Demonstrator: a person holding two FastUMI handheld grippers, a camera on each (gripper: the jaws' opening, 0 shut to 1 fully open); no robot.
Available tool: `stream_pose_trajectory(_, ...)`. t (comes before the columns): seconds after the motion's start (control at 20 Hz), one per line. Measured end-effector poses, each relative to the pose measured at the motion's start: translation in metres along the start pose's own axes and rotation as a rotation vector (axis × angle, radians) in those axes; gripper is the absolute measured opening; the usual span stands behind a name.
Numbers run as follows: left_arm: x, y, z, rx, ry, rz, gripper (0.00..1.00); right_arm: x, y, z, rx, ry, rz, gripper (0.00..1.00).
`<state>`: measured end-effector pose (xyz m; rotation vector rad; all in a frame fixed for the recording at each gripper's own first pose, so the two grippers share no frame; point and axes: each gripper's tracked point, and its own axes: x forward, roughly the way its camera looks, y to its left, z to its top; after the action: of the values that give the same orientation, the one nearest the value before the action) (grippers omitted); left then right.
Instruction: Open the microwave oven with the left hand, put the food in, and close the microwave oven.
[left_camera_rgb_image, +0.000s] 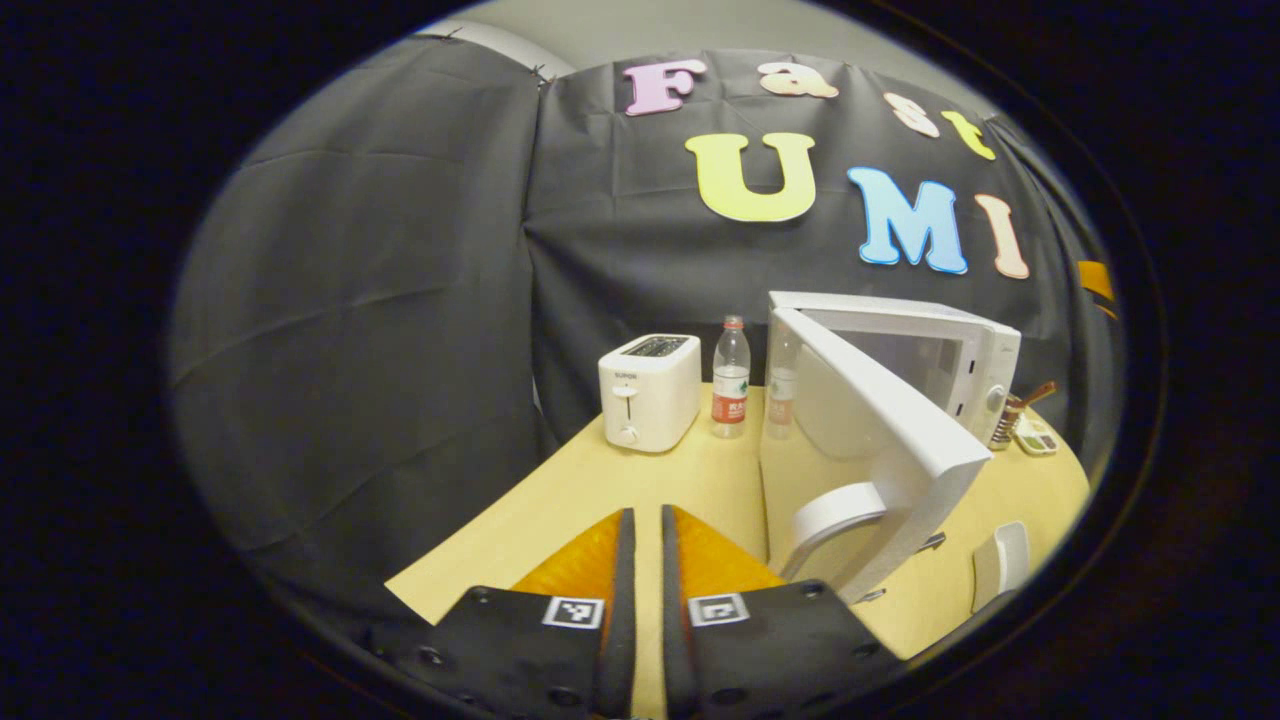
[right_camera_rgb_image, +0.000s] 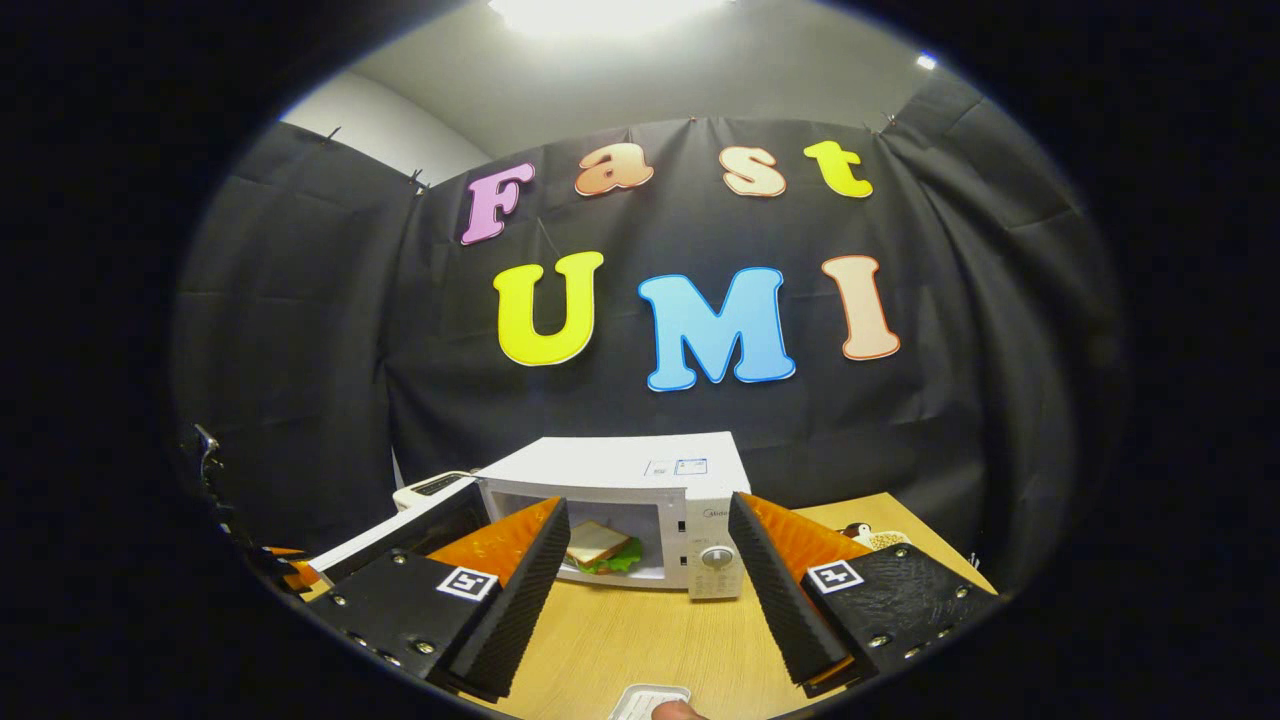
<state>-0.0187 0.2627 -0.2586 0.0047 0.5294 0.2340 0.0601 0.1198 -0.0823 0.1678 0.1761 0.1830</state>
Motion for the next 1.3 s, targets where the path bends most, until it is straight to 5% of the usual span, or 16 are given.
stream_pose_trajectory(0.05, -0.004, -0.010, -0.005, -0.014, 0.016, -0.014, 0.13, -0.004, -0.005, 0.002, 0.001, -0.001, 0.004, 0.96)
stream_pose_trajectory(0.25, -0.013, -0.035, -0.014, -0.012, 0.045, -0.001, 0.07, -0.023, -0.022, 0.002, -0.008, -0.007, 0.019, 0.96)
stream_pose_trajectory(0.8, -0.029, -0.126, 0.005, 0.009, -0.002, -0.063, 0.07, -0.066, -0.080, -0.008, -0.038, 0.035, 0.037, 0.96)
stream_pose_trajectory(1.3, -0.009, -0.226, 0.022, 0.071, -0.009, -0.306, 0.07, -0.076, -0.087, -0.005, -0.042, 0.037, -0.043, 0.96)
